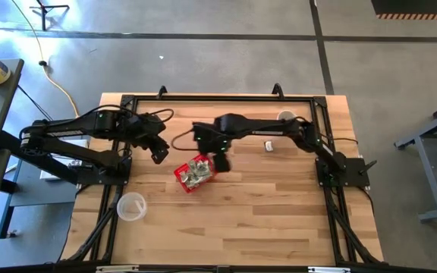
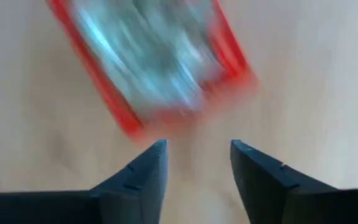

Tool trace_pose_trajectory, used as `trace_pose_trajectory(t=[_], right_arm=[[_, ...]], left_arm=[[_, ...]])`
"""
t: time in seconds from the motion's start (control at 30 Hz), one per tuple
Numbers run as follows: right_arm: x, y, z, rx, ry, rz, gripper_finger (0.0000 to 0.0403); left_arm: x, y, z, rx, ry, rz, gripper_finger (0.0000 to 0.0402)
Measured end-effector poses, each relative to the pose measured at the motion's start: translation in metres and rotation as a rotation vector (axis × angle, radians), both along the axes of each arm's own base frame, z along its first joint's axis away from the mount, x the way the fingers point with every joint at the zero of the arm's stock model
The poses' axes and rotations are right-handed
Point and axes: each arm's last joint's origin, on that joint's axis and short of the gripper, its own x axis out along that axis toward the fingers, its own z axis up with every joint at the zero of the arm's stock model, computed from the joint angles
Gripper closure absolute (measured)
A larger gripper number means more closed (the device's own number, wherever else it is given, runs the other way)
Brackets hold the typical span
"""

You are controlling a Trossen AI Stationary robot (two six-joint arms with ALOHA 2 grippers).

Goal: Pick and place Stevia / Truvia into bins
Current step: Put the dark green truvia packet into the red basket

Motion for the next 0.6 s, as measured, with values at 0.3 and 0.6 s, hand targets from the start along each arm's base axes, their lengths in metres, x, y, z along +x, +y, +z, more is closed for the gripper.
trace_pose_trajectory(t=[0.3,0.6], right_arm=[[-0.096,-0.064,-0.041,-0.04,0.388,-0.49,0.0193],[-0.172,-0.041,-0.058,0.0,0.137,-1.24,0.0192]], left_arm=[[0.0,0.001,0.0,0.016,-0.01,0.052,0.027],[0.004,0.002,-0.018,0.036,0.023,0.032,0.027]])
